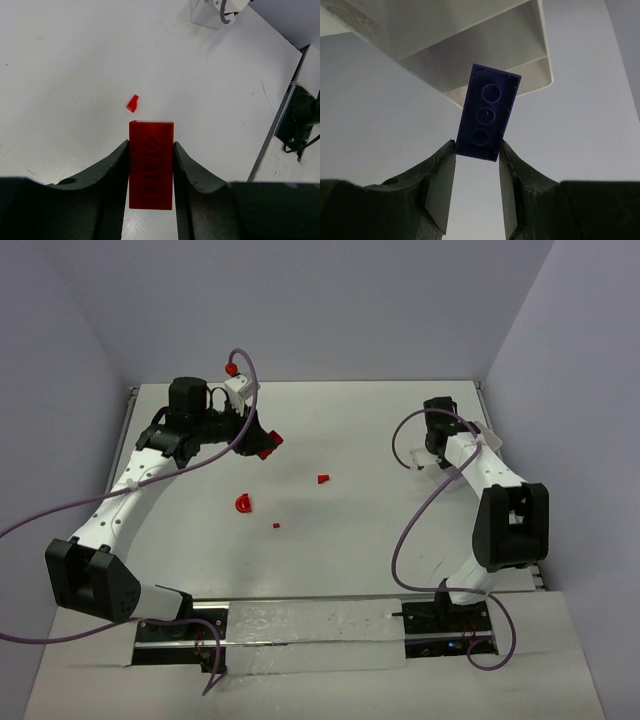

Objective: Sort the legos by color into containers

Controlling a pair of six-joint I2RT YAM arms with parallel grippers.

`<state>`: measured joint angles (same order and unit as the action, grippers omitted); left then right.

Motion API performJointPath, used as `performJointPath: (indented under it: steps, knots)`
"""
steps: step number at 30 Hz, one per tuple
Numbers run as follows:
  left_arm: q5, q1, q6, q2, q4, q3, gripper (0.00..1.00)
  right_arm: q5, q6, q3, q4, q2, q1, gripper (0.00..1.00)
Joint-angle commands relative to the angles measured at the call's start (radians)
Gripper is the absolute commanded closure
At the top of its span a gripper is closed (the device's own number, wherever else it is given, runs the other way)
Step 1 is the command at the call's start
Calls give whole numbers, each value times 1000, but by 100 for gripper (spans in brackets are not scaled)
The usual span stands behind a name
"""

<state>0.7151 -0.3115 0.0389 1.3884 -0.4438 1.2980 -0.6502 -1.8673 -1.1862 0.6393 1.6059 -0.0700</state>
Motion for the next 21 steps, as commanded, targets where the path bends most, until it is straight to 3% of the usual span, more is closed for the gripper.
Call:
performJointPath:
  steps: [1, 4, 11, 19, 20, 21]
  knots:
    - [7, -3, 6, -12, 43, 20, 100, -44, 1, 11, -64, 21, -9, 95]
    - [6, -3, 6, -9, 45, 18, 100, -45, 2, 14, -74, 29, -13, 90]
    - [7, -3, 2, -4, 46, 21, 100, -54, -1, 49, -103, 37, -14, 61]
    - [7, -3, 6, -2, 40, 26, 100, -61, -23, 84, -163, 33, -14, 44]
    - [6, -3, 3, -1, 43, 26, 100, -60, -25, 86, -166, 30, -15, 36]
    - [6, -3, 1, -1, 45, 24, 100, -57, -26, 86, -167, 26, -16, 17]
